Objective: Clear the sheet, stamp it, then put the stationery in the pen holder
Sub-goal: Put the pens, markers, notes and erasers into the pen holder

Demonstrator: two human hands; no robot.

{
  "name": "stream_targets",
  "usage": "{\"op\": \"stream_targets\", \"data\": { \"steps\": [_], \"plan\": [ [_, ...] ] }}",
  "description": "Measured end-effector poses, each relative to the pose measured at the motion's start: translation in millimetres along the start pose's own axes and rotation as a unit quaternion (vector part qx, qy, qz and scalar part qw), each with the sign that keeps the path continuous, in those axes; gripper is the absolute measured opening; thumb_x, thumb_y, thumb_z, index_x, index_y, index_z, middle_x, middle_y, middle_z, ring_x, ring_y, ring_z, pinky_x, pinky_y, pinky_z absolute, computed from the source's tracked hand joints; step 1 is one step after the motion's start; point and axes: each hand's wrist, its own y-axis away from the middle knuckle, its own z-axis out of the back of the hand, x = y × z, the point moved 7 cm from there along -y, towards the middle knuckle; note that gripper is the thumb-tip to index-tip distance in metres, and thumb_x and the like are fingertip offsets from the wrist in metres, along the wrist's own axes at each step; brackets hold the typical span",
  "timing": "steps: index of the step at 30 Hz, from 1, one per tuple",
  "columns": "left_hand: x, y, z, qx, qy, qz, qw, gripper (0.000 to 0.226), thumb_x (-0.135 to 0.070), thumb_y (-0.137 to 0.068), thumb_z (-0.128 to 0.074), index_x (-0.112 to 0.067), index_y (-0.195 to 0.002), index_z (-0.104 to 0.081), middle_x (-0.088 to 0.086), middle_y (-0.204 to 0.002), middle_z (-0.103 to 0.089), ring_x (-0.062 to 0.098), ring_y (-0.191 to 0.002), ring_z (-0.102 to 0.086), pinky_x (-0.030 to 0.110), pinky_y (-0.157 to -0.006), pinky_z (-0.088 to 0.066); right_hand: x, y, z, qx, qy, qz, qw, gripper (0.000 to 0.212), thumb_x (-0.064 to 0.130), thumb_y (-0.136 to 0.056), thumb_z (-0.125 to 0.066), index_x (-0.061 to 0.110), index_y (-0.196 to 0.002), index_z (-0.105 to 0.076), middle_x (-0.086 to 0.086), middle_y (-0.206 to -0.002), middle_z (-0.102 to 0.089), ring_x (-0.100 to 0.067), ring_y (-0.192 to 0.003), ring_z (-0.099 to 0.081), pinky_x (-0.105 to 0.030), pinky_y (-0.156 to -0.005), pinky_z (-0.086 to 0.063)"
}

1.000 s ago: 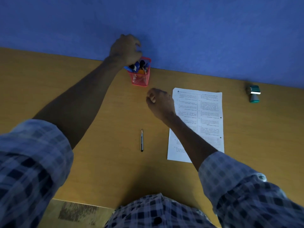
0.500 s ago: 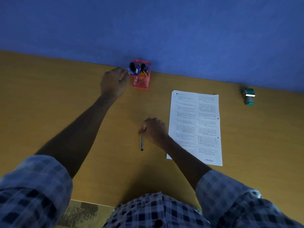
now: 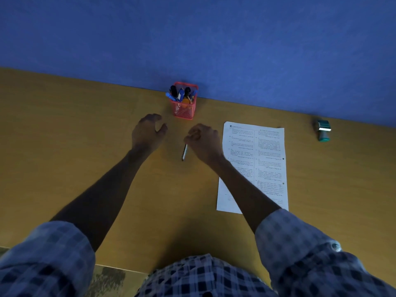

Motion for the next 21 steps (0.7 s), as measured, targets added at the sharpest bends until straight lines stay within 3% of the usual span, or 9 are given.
{"op": "stream_targets", "data": {
  "steps": [4,10,15,21],
  "plan": [
    [4.1,1.0,-4.8,0.017,-0.011,0.007,1.000,0.040,-0.031,-0.093,-0.059,-0.011,-0.127,-0.059,0.005,-0.129,-0.061,0.028,-0.108,-0.061,0.038,-0.089,-0.048,21.9,-27.7,35.0,-0.082,-0.047,0.051,0.994,0.008,0.020,-0.078,-0.068,0.017,-0.085,-0.069,0.010,-0.076,-0.070,-0.006,-0.070,-0.067,-0.030,-0.068,-0.058],
    [2.3,-5.1,-0.9,0.002,-0.011,0.003,1.000,0.039,-0.031,-0.092,-0.059,-0.012,-0.126,-0.059,0.004,-0.128,-0.062,0.026,-0.112,-0.060,0.037,-0.087,-0.048,42.2,-66.7,77.3,-0.190,-0.078,0.100,0.974,0.008,0.018,-0.085,-0.066,0.012,-0.089,-0.069,0.005,-0.083,-0.072,-0.006,-0.073,-0.067,-0.027,-0.070,-0.058],
    [-3.4,-11.3,0.5,0.001,-0.015,-0.004,1.000,0.041,-0.029,-0.092,-0.059,-0.011,-0.129,-0.056,0.006,-0.128,-0.061,0.025,-0.116,-0.058,0.038,-0.088,-0.049,51.0,-88.8,87.5,-0.227,-0.043,0.117,0.966,0.011,0.022,-0.088,-0.064,0.014,-0.093,-0.069,0.004,-0.087,-0.074,-0.008,-0.076,-0.068,-0.024,-0.067,-0.056],
    [-8.4,-11.7,-4.9,0.008,-0.014,-0.007,1.000,0.040,-0.029,-0.092,-0.059,-0.011,-0.128,-0.057,0.006,-0.126,-0.062,0.025,-0.114,-0.059,0.039,-0.087,-0.050,53.4,-104.6,76.5,-0.213,0.060,0.111,0.969,0.011,0.025,-0.090,-0.060,0.019,-0.090,-0.069,0.006,-0.083,-0.074,-0.012,-0.074,-0.068,-0.027,-0.063,-0.053]
  ]
}}
